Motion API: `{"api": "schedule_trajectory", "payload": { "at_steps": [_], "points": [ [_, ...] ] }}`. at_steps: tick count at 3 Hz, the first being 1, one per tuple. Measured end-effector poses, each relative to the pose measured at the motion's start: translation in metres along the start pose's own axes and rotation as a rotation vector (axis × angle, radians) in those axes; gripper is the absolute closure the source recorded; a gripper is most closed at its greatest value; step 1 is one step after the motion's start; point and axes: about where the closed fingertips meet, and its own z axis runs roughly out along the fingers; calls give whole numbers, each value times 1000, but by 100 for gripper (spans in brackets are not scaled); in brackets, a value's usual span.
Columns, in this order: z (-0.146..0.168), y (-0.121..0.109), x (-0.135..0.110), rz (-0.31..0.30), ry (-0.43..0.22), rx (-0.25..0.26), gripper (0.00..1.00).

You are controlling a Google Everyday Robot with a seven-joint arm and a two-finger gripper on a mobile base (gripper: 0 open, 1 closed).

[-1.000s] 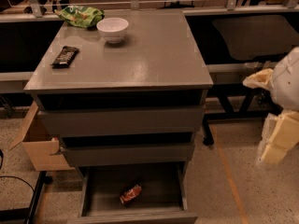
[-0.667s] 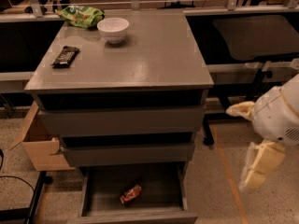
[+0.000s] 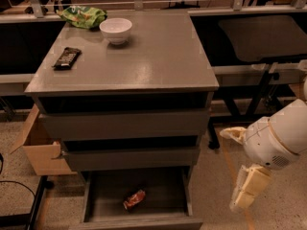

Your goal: Pick coke can from bottom drawer and place on counter

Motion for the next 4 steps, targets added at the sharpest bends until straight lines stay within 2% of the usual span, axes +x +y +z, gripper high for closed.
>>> {"api": "schedule_trajectory", "payload": {
  "at_steps": [1, 3, 4],
  "points": [
    [47, 2, -5, -18, -69, -62, 0],
    [168, 7, -11, -51, -199, -146, 0],
    [230, 6, -13, -42, -223, -139, 0]
  ]
}}
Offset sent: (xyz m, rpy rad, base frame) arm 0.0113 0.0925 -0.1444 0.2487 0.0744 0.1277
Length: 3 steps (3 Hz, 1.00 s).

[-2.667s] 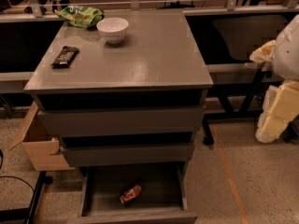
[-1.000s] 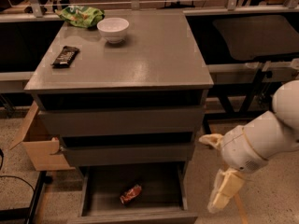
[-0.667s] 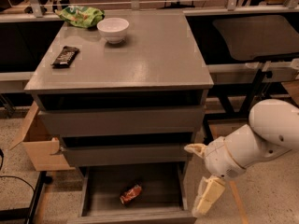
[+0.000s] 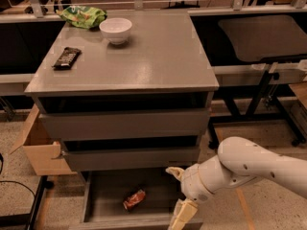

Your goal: Pick coke can from bottom drawer and place on counter

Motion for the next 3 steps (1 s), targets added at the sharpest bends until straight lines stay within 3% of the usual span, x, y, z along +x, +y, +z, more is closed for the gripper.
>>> {"api": "schedule_trajectory", "payload": {
  "at_steps": [1, 2, 3],
  "points": [
    [0, 0, 0, 0, 0, 0, 0],
    [20, -11, 18, 19, 50, -15, 0],
    [59, -37, 58, 34, 135, -33, 0]
  ]
}}
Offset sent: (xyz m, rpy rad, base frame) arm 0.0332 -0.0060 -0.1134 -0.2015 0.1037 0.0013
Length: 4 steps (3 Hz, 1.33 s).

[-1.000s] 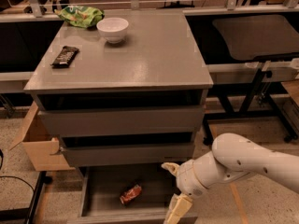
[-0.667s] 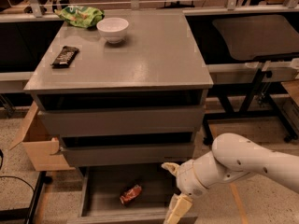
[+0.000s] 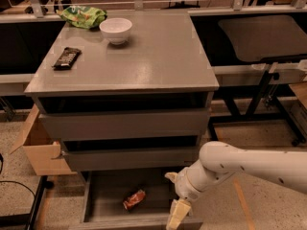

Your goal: Pick coke can from bottom drawer and place on counter

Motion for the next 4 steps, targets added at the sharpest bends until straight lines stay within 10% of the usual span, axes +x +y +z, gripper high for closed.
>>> {"api": "schedule_trajectory", "payload": {
  "at_steps": [4],
  "points": [
    [143, -102, 64, -25, -99, 48, 0]
  ]
}}
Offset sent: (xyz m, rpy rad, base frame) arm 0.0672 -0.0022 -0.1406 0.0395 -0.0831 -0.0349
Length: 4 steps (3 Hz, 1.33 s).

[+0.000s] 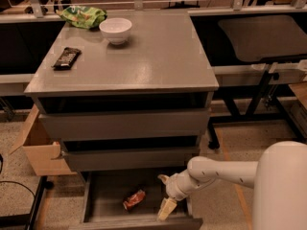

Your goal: Pick coke can from bottom drawer and place on counter

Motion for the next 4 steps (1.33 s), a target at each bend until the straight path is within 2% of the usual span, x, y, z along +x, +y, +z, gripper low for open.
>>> {"api": "schedule_trajectory", "payload": {
  "at_steps": [2, 4],
  "points": [
    [35, -15, 7, -8, -19, 18, 0],
    [104, -54, 16, -56, -89, 56, 0]
  ]
}}
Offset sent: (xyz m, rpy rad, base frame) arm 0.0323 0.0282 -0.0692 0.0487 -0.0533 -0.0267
